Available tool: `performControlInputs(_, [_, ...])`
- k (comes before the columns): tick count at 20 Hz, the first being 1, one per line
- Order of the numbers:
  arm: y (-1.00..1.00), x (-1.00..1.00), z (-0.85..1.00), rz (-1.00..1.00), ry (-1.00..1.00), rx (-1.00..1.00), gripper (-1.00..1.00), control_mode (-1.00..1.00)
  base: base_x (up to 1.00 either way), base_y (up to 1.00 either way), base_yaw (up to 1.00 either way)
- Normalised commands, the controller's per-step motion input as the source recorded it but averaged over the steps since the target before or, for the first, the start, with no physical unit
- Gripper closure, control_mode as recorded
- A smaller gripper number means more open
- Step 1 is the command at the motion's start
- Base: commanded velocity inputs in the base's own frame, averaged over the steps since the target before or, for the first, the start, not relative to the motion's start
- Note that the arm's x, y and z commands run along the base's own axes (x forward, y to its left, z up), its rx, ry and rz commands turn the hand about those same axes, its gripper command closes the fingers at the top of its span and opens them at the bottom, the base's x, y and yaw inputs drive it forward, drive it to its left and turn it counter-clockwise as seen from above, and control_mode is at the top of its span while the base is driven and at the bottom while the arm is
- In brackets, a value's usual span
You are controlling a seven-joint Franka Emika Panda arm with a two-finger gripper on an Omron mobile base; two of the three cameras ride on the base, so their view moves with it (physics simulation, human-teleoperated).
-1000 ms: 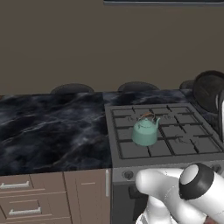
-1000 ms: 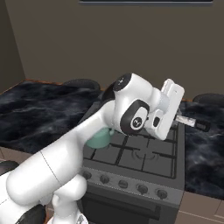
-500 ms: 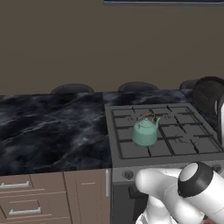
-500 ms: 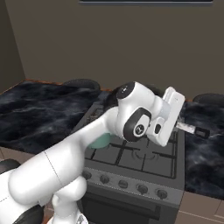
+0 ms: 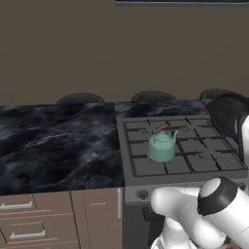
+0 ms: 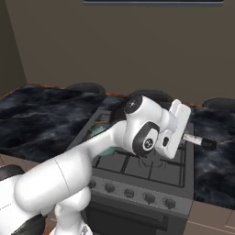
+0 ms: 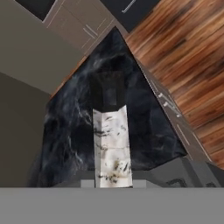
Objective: Pick the pan from the cabinet and place it on the stove. Then turn on the stove burner for the pan.
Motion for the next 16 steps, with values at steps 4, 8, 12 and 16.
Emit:
performControlInputs(4, [-0.07, 0.22, -0.19, 0.07, 0.07, 0.00, 1.00, -1.00, 0.00, 0.00, 0.00])
performControlInputs(8, [-0.17, 0.15, -0.31, 0.09, 0.18, 0.00, 1.00, -1.00, 0.00, 0.00, 0.00])
performControlInputs(12, [-0.14, 0.13, -0.35, 0.08, 0.18, 0.00, 1.00, -1.00, 0.00, 0.00, 0.00])
performControlInputs(16, [-0.13, 0.13, -0.35, 0.08, 0.07, 0.03, 1.00, -1.00, 0.00, 0.00, 0.00])
